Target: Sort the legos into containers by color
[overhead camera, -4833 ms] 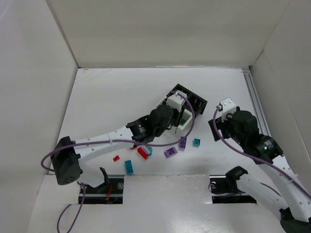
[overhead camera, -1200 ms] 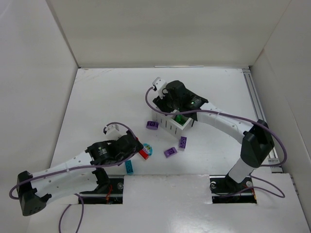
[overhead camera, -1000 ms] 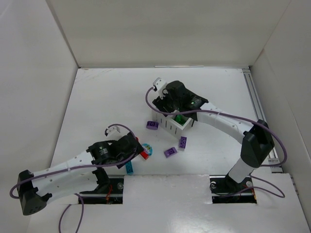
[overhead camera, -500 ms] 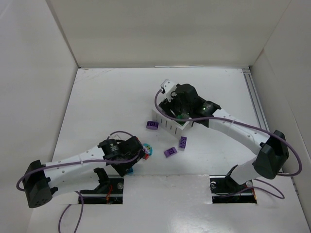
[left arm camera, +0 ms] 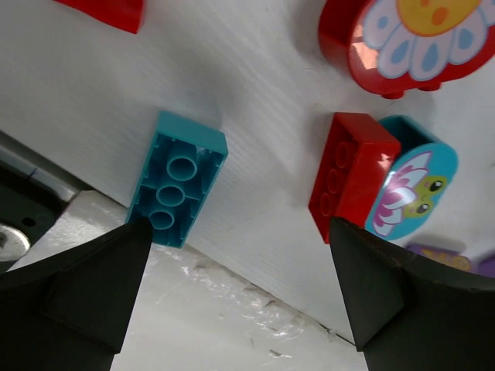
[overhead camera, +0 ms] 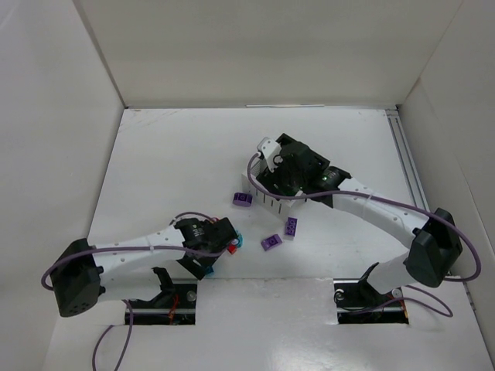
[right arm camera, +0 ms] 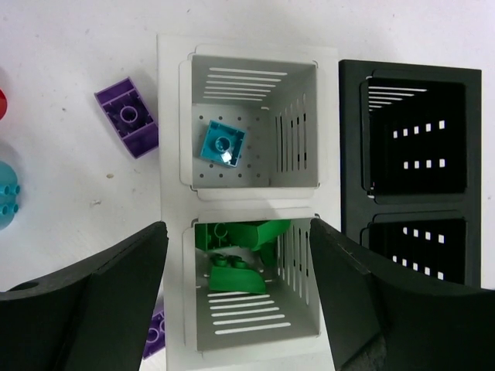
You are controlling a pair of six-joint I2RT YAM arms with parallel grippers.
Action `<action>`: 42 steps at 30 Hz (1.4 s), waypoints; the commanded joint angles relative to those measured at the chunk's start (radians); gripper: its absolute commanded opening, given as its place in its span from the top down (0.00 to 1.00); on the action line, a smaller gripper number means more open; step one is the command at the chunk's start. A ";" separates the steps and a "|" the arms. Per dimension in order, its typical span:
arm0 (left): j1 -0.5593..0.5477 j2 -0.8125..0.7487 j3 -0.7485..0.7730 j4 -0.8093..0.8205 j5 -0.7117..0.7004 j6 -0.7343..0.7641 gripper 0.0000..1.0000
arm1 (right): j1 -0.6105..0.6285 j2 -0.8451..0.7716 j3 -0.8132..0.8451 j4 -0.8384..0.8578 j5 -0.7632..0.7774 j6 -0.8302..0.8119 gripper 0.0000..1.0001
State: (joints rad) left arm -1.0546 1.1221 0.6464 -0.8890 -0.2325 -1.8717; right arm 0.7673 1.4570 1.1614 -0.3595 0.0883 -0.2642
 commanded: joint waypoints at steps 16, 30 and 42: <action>-0.005 -0.191 -0.198 0.268 -0.202 0.054 0.10 | 0.009 -0.066 -0.006 -0.038 -0.001 -0.024 0.21; -0.005 -0.117 0.028 0.058 -0.159 0.138 0.12 | 0.009 -0.095 -0.034 -0.047 0.021 -0.024 0.21; -0.005 -0.071 -0.056 0.097 -0.028 0.003 0.40 | 0.009 -0.104 -0.072 -0.038 0.021 -0.024 0.21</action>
State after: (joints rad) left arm -1.0550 1.0653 0.6041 -0.7822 -0.2718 -1.8187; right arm 0.7673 1.3838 1.0958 -0.4191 0.0982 -0.2848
